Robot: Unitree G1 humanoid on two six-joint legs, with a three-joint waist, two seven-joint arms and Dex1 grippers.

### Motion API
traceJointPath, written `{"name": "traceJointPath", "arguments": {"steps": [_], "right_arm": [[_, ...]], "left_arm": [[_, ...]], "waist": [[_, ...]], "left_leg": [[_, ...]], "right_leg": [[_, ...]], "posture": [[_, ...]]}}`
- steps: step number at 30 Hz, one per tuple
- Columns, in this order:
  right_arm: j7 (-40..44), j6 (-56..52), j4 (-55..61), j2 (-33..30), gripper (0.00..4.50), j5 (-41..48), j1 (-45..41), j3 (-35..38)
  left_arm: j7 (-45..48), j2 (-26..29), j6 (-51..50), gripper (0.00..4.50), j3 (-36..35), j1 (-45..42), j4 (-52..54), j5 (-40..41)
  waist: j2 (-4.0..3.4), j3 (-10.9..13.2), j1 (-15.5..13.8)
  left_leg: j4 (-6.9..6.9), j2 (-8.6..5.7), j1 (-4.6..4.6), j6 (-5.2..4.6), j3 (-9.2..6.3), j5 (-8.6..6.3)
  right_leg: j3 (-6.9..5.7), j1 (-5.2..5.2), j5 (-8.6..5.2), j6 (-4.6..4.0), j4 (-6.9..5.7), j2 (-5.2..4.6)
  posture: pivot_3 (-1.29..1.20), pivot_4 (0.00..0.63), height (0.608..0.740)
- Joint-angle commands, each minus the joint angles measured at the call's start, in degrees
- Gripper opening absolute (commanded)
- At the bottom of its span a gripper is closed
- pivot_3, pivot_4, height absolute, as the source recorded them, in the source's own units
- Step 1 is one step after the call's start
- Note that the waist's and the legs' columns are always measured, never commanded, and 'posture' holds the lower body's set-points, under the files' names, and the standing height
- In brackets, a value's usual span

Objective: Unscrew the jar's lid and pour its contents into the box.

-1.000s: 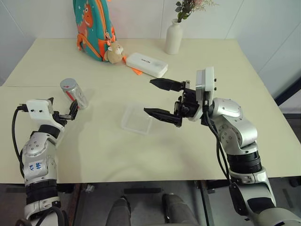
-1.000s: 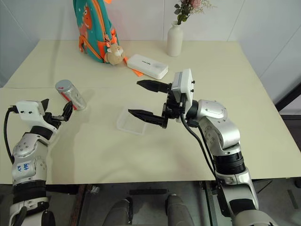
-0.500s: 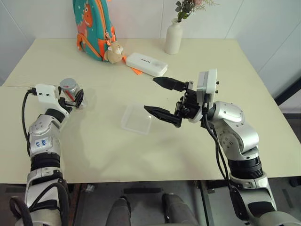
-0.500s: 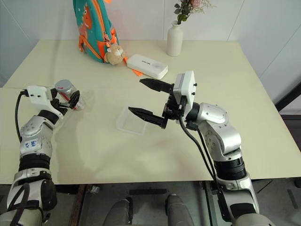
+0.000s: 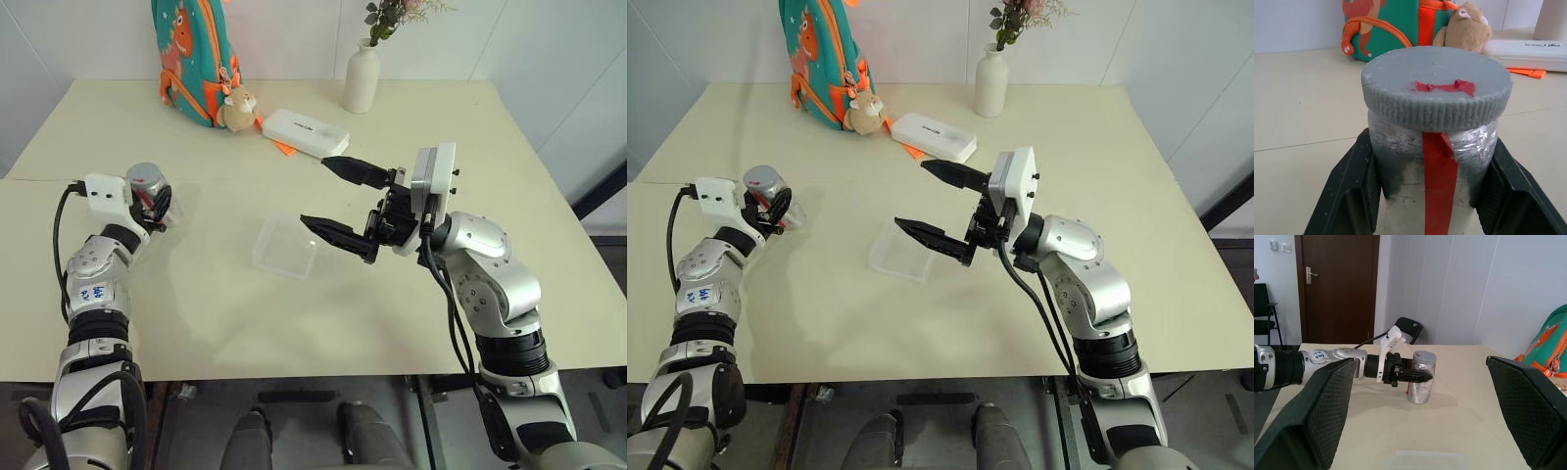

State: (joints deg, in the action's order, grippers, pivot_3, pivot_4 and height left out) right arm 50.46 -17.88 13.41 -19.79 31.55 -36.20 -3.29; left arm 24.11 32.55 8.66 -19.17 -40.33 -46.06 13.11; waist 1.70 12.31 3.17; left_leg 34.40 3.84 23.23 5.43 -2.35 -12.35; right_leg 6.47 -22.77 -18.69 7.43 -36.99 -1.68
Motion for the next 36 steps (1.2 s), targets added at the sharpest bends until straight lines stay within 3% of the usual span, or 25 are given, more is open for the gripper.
{"name": "traceJointPath", "arguments": {"steps": [1,8,14,20,36], "right_arm": [[-0.16,0.36,2.38,-0.16,4.5,0.91,0.2,0.83],[-5.57,-6.41,2.73,0.19,4.5,1.36,-3.42,0.59],[-8.1,-12.71,3.43,1.61,4.5,2.72,-7.92,-1.48],[-11.17,-17.37,1.18,6.37,4.5,2.15,-12.87,-4.11],[-12.58,-17.99,-3.07,8.6,4.5,-1.82,-14.13,-5.62]], "left_arm": [[2.61,0.54,-1.25,2.06,-1.85,1.36,8.05,3.83],[13.19,5.11,-21.98,2.06,0.98,7.51,39.53,15.93],[19.74,8.13,-37.34,2.06,6.39,8.15,53.63,24.15],[23.43,3.96,-39.91,2.06,13.03,6.46,56.02,24.63],[26.3,2.26,-39.9,2.06,15.22,6.73,57.97,23.83]], "waist": [[0.0,0.0,-0.02],[0.0,0.0,0.07],[-0.03,0.01,0.17],[-0.03,0.01,0.25],[-0.03,0.01,0.21]], "left_leg": [[0.0,0.0,0.0,0.0,0.0,0.0],[-0.01,0.01,0.06,0.03,-0.01,0.01],[-0.08,0.02,-0.02,0.02,0.0,0.02],[-0.1,0.01,-0.01,0.01,0.0,0.02],[-0.17,0.01,0.17,0.01,0.0,0.02]], "right_leg": [[0.0,0.0,0.0,0.0,0.0,0.0],[0.01,-0.02,0.0,0.0,0.0,0.0],[0.03,-0.02,-0.03,-0.05,-0.02,0.0],[0.04,-0.06,-0.03,-0.06,0.0,0.02],[0.06,-0.31,-0.06,-0.09,0.01,0.02]], "posture": [[0.0,0.15,0.74],[0.0,0.15,0.74],[0.0,0.15,0.74],[0.0,0.15,0.74],[0.0,0.15,0.74]]}}
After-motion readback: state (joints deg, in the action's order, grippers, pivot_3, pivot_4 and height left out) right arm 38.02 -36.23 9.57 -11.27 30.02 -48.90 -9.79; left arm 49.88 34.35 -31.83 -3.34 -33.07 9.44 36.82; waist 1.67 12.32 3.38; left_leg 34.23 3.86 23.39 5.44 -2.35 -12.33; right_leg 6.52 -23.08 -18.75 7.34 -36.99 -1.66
